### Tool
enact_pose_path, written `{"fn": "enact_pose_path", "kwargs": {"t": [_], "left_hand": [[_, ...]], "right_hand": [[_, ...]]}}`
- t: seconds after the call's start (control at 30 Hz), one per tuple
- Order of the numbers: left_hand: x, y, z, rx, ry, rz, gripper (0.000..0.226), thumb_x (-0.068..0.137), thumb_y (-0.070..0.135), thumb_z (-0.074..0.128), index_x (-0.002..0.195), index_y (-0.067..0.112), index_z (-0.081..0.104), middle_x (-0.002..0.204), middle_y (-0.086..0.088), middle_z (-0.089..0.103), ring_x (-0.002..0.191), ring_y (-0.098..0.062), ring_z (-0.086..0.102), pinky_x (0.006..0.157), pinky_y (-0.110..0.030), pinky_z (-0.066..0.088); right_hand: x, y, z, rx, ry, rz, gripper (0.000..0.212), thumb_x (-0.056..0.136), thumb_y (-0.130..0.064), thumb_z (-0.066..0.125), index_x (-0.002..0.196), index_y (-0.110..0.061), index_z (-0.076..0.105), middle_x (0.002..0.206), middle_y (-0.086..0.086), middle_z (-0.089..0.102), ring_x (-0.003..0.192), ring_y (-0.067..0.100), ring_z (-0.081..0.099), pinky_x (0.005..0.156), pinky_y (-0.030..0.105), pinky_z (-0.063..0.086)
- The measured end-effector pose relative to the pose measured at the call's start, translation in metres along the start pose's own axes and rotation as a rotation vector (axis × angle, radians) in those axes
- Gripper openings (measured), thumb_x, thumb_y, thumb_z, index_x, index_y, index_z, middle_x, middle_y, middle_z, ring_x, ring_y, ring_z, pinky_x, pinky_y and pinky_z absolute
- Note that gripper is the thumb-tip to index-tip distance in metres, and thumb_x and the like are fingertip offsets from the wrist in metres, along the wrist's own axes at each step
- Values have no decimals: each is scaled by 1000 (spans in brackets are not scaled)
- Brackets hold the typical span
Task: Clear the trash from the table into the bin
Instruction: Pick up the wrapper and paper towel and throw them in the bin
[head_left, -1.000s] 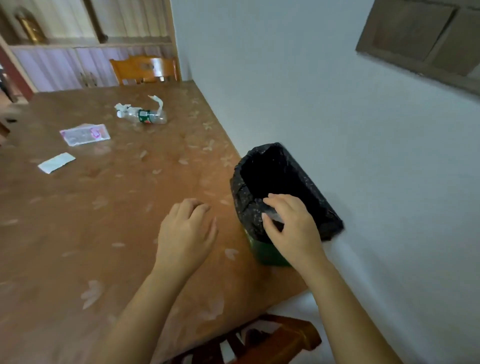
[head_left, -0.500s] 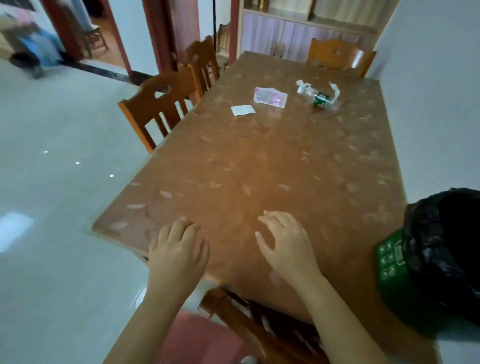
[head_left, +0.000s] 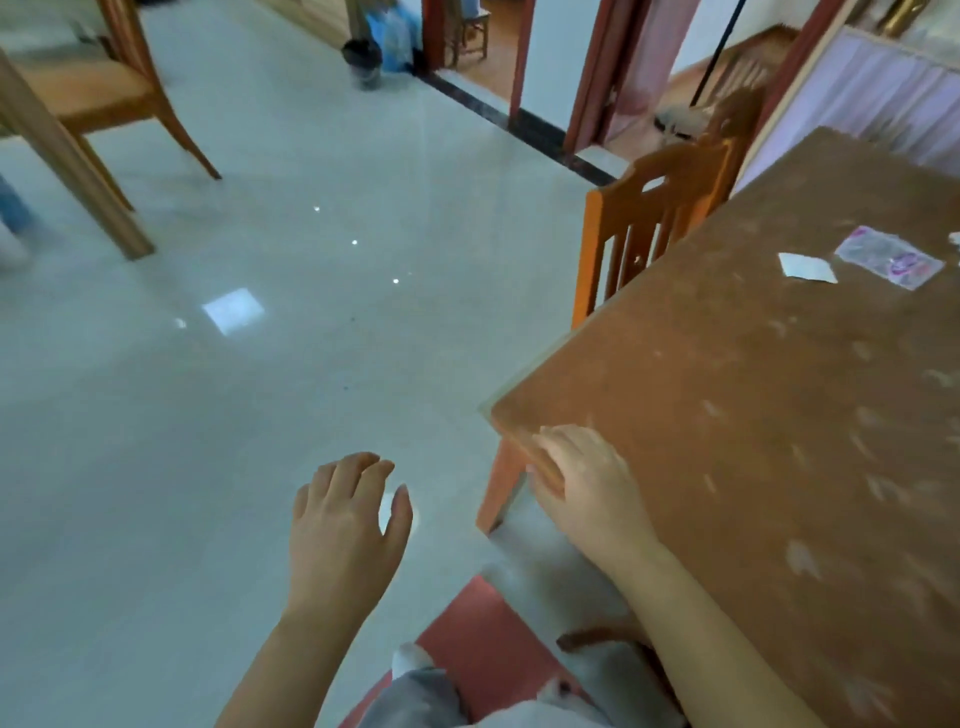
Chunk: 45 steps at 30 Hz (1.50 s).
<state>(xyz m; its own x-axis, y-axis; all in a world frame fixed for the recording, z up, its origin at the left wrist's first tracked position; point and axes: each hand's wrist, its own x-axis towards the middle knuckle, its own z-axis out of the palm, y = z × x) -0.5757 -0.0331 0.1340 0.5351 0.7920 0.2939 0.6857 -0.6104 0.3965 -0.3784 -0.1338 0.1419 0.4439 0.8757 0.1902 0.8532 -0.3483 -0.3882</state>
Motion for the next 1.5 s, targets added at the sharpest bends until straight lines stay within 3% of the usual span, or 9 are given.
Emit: {"fn": "enact_pose_path", "kwargs": {"t": [0.13, 0.23, 0.37, 0.5, 0.87, 0.97, 1.17, 1.5], "left_hand": [[13, -54, -12, 22, 7, -101, 39, 82, 31, 42, 89, 1, 68, 93, -14, 67, 82, -37, 62, 71, -44, 48], [28, -80, -13, 16, 24, -151, 39, 81, 30, 42, 90, 2, 67, 93, -14, 67, 82, -36, 61, 71, -44, 48], [59, -105, -8, 9, 34, -207, 37, 81, 28, 43, 90, 2, 67, 93, -13, 67, 82, -36, 61, 71, -43, 48], [117, -125, 7, 22, 6, -195, 35, 80, 27, 43, 88, 3, 67, 91, -12, 67, 79, -34, 62, 70, -40, 49], [383, -124, 55, 16, -103, 110, 35, 80, 29, 43, 89, 6, 67, 92, -9, 68, 79, -31, 63, 71, -38, 48], [437, -116, 78, -26, -143, 181, 35, 80, 28, 43, 89, 5, 67, 92, -9, 68, 79, -31, 63, 71, -38, 48], [534, -109, 137, -131, -271, 340, 34, 80, 27, 43, 88, 5, 68, 92, -10, 68, 79, -30, 63, 69, -36, 48], [748, -99, 205, -223, -339, 612, 35, 81, 26, 43, 91, 3, 67, 93, -12, 68, 79, -32, 63, 67, -38, 48]], "right_hand": [[46, -51, 33, 22, -61, -82, 29, 75, -28, 50, 91, -9, 65, 87, 9, 68, 80, 32, 63, 66, 40, 54], [74, -73, 55, 25, -126, -142, 27, 75, -27, 53, 92, -9, 64, 89, 9, 68, 81, 32, 62, 67, 40, 53], [118, -79, 81, 16, -159, -214, 36, 77, -33, 43, 94, -9, 64, 90, 8, 68, 83, 30, 62, 72, 34, 50], [184, -71, 107, 61, -108, -170, 36, 77, -32, 44, 92, -7, 65, 89, 11, 69, 80, 32, 63, 71, 37, 52], [381, -8, 108, 76, 86, 122, 35, 80, -32, 45, 98, -8, 64, 98, 10, 68, 92, 30, 61, 78, 37, 49], [413, 11, 105, 64, 121, 229, 40, 80, -36, 41, 99, -9, 64, 100, 9, 67, 94, 29, 60, 80, 37, 48], [467, 46, 109, 3, 157, 425, 32, 80, -28, 51, 101, -8, 64, 102, 10, 67, 96, 29, 60, 83, 38, 47], [640, 77, 103, -53, 317, 623, 29, 81, -23, 52, 103, -8, 63, 104, 8, 66, 98, 25, 58, 83, 29, 38]]}}
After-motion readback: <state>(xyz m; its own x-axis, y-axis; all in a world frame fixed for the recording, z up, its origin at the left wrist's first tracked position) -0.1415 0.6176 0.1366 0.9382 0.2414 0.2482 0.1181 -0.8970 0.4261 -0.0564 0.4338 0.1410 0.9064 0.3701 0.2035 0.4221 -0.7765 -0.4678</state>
